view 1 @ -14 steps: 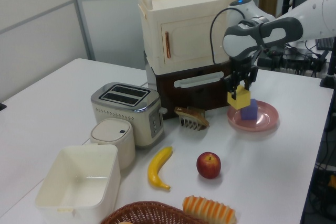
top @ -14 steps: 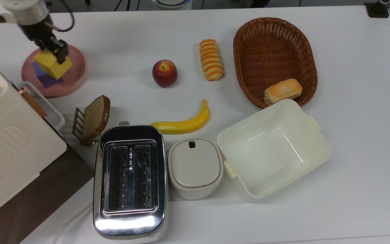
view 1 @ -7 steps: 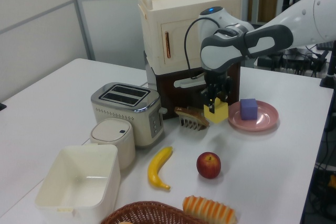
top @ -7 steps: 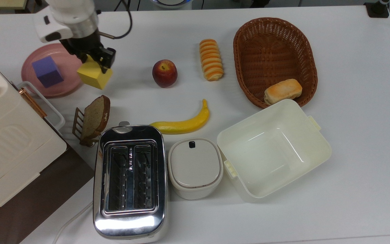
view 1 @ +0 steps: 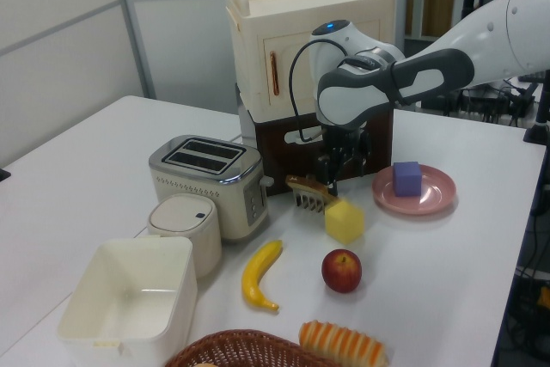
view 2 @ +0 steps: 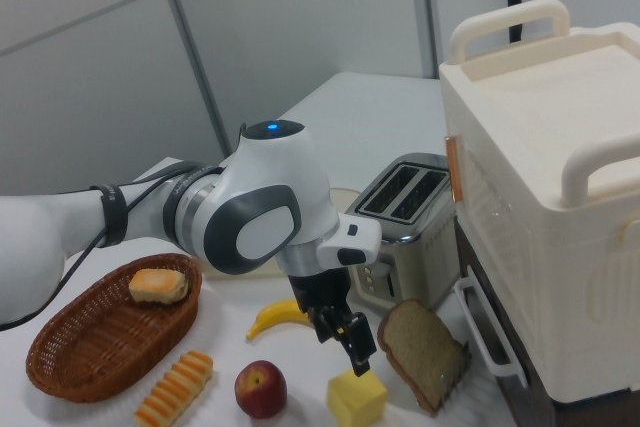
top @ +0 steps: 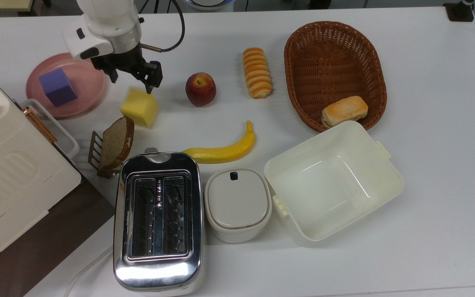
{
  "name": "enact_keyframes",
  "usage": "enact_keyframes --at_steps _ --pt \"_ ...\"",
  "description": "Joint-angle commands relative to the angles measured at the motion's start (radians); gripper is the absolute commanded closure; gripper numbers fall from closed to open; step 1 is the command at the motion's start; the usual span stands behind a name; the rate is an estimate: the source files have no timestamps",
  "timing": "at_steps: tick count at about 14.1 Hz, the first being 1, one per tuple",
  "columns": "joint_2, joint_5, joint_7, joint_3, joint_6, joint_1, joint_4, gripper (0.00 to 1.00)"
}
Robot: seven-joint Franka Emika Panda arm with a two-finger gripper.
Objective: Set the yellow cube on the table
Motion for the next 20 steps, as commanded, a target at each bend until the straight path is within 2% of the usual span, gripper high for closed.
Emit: enact_keyframes --at_steps 1,6,9,10,11,14,15,20 --pt "-0.014 -0.019 0.001 -0.003 -0.016 0.01 -0.01 0.0" --pt "-0.035 -0.016 0.004 0.0 -0.054 0.014 0.023 0.0" --pt "-0.078 -0.019 0.042 -0.018 -0.111 0.097 0.097 0.0" --pt "-0.098 -0.018 0.044 -0.044 -0.14 0.131 0.117 0.0" --pt "-0.118 -0.013 0.044 -0.093 -0.181 0.181 0.137 0.0" --pt "-0.17 0.004 0.038 -0.271 -0.26 0.371 0.168 0.0" --pt "-0.176 0.02 0.035 -0.299 -0.266 0.392 0.178 0.0" --pt "-0.172 0.056 -0.033 -0.326 -0.26 0.379 0.18 0.0"
